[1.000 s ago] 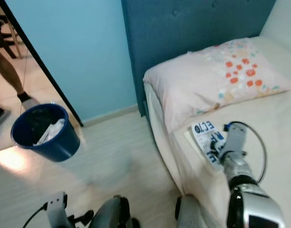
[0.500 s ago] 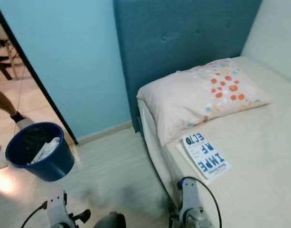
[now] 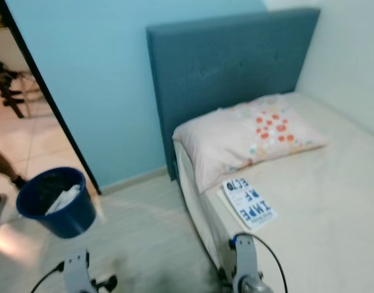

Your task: Clean up the room

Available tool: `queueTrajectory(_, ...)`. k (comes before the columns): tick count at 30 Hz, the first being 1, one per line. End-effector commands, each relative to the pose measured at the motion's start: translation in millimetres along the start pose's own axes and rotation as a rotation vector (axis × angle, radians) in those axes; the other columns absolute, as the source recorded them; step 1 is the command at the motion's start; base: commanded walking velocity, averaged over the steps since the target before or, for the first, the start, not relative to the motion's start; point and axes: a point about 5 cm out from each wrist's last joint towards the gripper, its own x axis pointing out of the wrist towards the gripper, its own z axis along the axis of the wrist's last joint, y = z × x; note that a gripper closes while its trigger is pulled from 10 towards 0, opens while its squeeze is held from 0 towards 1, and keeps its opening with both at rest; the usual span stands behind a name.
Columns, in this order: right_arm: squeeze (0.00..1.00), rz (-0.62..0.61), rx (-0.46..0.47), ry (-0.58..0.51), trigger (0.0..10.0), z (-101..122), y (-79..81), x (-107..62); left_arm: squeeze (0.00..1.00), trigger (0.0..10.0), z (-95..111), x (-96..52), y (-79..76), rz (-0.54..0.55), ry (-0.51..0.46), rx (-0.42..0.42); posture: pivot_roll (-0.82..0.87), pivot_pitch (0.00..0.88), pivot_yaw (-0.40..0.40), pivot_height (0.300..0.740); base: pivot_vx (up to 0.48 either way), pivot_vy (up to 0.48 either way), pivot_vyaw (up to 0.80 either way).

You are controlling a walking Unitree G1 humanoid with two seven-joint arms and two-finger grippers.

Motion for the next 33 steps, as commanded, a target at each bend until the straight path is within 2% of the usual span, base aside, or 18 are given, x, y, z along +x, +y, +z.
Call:
queueTrajectory(1,0.0,0.013,-0.001,-0.005,10.0,2,5.1,0.9,0.0,10.0,-3,-1.2,4.7,0.014,0.012,0.017,-0.05,0.053,0.004,0.726,0.0,0.0,0.0)
queueTrajectory(10,0.0,0.017,-0.013,-0.004,10.0,1,5.0,0.7,0.0,10.0,-10,-3.2,9.3,0.019,0.032,0.038,-0.05,0.057,0.002,0.74,0.0,0.0,0.0)
queueTrajectory(20,0.0,0.028,-0.021,-0.018,10.0,2,6.3,0.7,0.0,10.0,-15,-2.6,1.8,-0.017,0.066,0.086,-0.06,0.065,0.004,0.74,0.0,0.0,0.0)
queueTrajectory(29,0.0,0.019,-0.011,-0.003,10.0,0,5.0,0.5,0.0,10.0,-22,-5.0,8.2,-0.01,0.1,0.097,-0.06,0.074,-0.003,0.74,-0.48,0.0,0.0)
queueTrajectory(33,0.0,0.016,-0.024,0.002,10.0,-1,4.0,0.4,0.0,10.0,-33,-9.8,18.8,0.0,0.12,0.095,-0.06,0.072,-0.01,0.74,-0.48,0.0,0.0)
